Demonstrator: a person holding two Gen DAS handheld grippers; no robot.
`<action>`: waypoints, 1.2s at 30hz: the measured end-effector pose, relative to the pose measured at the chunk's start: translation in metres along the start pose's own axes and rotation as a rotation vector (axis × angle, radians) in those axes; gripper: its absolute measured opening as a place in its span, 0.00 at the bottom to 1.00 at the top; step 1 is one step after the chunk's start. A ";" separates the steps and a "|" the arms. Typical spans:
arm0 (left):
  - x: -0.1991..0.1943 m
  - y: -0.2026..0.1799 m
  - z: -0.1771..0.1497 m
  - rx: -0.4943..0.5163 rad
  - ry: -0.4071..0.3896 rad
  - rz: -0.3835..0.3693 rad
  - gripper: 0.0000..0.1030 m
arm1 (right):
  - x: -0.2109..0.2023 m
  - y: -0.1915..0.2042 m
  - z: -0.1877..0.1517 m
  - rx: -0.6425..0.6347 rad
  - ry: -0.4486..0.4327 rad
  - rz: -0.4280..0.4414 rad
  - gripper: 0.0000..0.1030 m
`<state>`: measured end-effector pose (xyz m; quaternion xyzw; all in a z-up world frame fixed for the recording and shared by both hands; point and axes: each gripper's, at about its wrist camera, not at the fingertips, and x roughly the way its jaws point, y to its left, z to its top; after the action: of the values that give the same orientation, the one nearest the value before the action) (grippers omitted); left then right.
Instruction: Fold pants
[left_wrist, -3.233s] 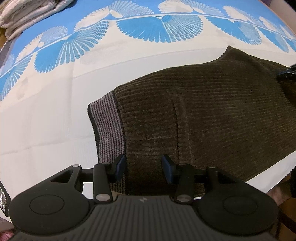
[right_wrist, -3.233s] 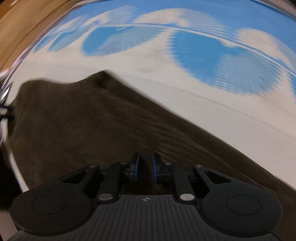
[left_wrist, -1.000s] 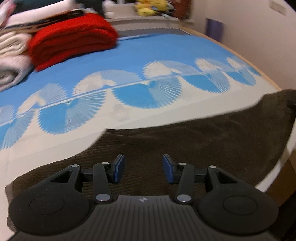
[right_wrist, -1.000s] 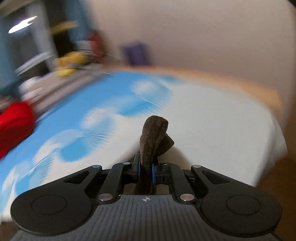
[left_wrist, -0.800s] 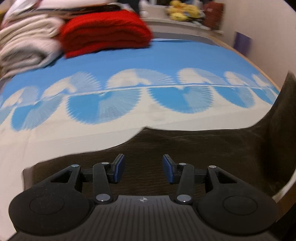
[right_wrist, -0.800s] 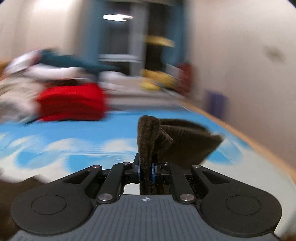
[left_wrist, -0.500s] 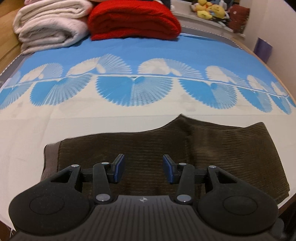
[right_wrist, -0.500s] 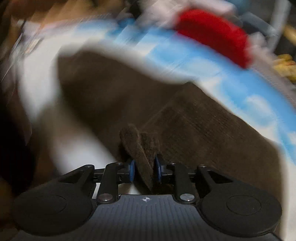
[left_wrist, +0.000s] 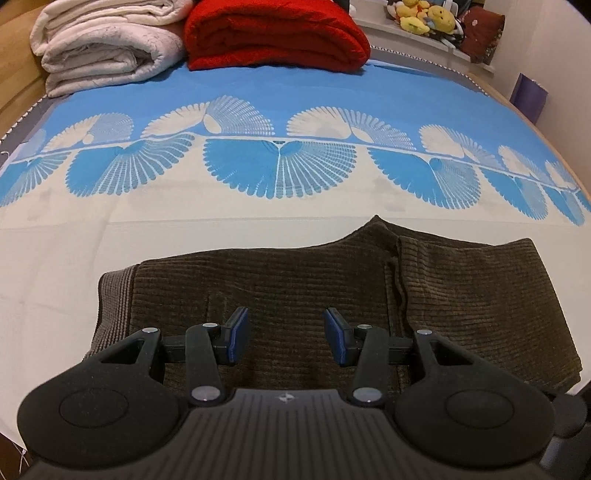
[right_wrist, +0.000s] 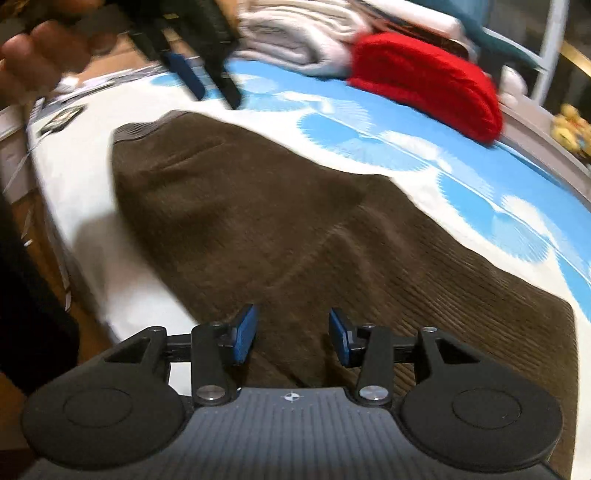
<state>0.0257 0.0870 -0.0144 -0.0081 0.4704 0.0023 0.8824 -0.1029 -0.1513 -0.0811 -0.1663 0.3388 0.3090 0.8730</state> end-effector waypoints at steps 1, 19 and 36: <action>0.001 -0.001 0.000 0.003 0.001 0.002 0.48 | 0.004 0.005 0.003 -0.018 0.017 0.015 0.41; 0.013 -0.026 0.004 0.057 0.007 -0.002 0.48 | 0.005 0.046 -0.015 -0.339 -0.011 -0.003 0.51; -0.010 0.031 0.027 -0.166 -0.073 -0.009 0.48 | -0.132 -0.062 0.120 0.230 -0.466 -0.202 0.22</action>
<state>0.0421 0.1190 0.0088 -0.0831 0.4359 0.0378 0.8954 -0.0802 -0.1946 0.1018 -0.0234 0.1434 0.2098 0.9669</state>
